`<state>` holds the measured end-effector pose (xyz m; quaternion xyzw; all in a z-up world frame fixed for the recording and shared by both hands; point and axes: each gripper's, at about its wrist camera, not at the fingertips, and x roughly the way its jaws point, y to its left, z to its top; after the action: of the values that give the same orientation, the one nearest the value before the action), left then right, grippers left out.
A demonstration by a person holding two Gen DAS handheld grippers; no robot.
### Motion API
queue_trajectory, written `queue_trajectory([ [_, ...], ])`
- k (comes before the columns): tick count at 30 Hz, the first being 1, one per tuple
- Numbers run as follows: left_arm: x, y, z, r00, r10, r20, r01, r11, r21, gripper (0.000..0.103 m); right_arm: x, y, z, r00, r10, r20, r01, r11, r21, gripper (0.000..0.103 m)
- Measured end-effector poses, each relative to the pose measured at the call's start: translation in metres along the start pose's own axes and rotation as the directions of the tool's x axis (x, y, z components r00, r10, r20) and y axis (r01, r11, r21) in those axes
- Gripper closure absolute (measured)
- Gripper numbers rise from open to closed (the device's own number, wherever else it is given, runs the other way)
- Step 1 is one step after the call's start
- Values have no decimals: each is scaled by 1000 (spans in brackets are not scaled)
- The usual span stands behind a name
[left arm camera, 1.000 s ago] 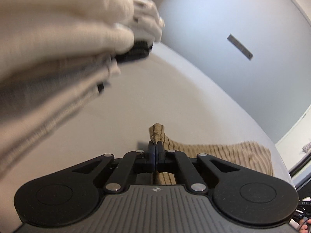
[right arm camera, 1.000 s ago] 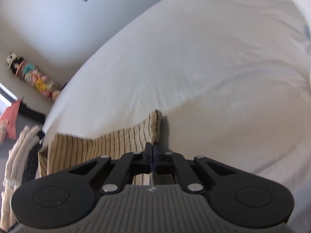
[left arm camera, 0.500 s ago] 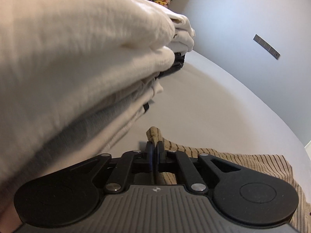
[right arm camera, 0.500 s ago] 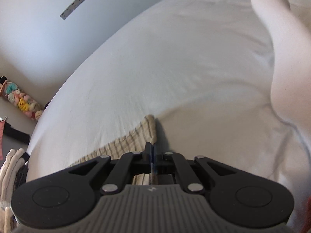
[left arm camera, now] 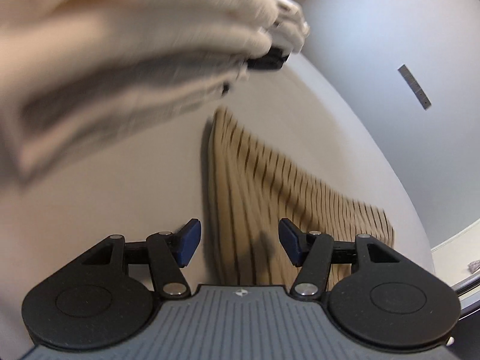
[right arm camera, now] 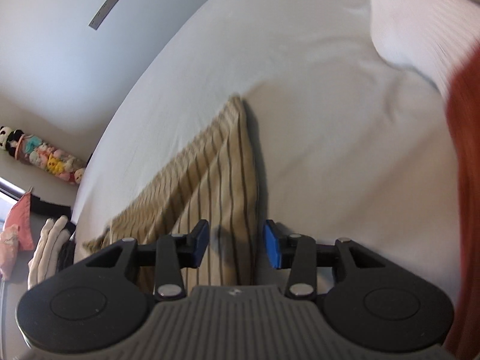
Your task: Fold clothes
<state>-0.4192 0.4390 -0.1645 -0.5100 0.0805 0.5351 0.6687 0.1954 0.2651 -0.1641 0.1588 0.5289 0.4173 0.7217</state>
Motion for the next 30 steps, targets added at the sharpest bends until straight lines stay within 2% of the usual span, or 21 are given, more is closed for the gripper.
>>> queue_trajectory([
  [3, -1, -6, -15, 1000, 16, -13, -16, 1000, 5, 36, -15, -3, -19, 1000, 7, -10, -7, 1000, 1, 65],
  [7, 4, -14, -22, 999, 30, -37, -27, 997, 72, 34, -29, -5, -39, 1000, 17, -7, -17, 1000, -3, 69],
  [9, 3, -12, -26, 999, 21, -32, -18, 996, 83, 31, -30, 0, -45, 1000, 20, -2, -20, 999, -43, 69],
  [11, 1, -11, -27, 999, -3, -35, 6, 997, 81, 21, -27, 2, -49, 999, 46, -15, -47, 994, -94, 69],
  [14, 1, -9, -31, 1000, -22, -11, 23, 997, 79, 20, -22, 4, -56, 999, 43, -19, -45, 991, -126, 69],
  [16, 0, -10, -36, 1000, -25, 13, 23, 995, 93, 20, -21, 3, -58, 999, 35, -8, -36, 991, -129, 77],
  [19, -2, -19, -40, 1000, -16, 18, 12, 983, 182, 23, -23, 0, -56, 999, 34, -12, -35, 994, -108, 89],
  [22, -3, -21, -41, 1000, -18, 6, 16, 980, 196, 30, -27, -2, -56, 999, 36, -14, -37, 993, -109, 93],
  [27, -3, -24, -40, 999, -27, -42, 35, 977, 210, 30, -32, 5, -62, 1000, 21, 7, -20, 985, -171, 97],
  [28, -4, -24, -39, 997, -43, -57, 54, 977, 208, 34, -33, 7, -62, 1000, 19, 16, -16, 984, -180, 97],
  [29, -5, -23, -39, 997, -47, -63, 59, 977, 206, 48, -33, 10, -62, 1000, 17, 25, -12, 982, -188, 98],
  [30, -6, -22, -38, 997, -34, -63, 46, 977, 208, 54, -37, 10, -61, 999, 15, 39, -7, 982, -191, 98],
])
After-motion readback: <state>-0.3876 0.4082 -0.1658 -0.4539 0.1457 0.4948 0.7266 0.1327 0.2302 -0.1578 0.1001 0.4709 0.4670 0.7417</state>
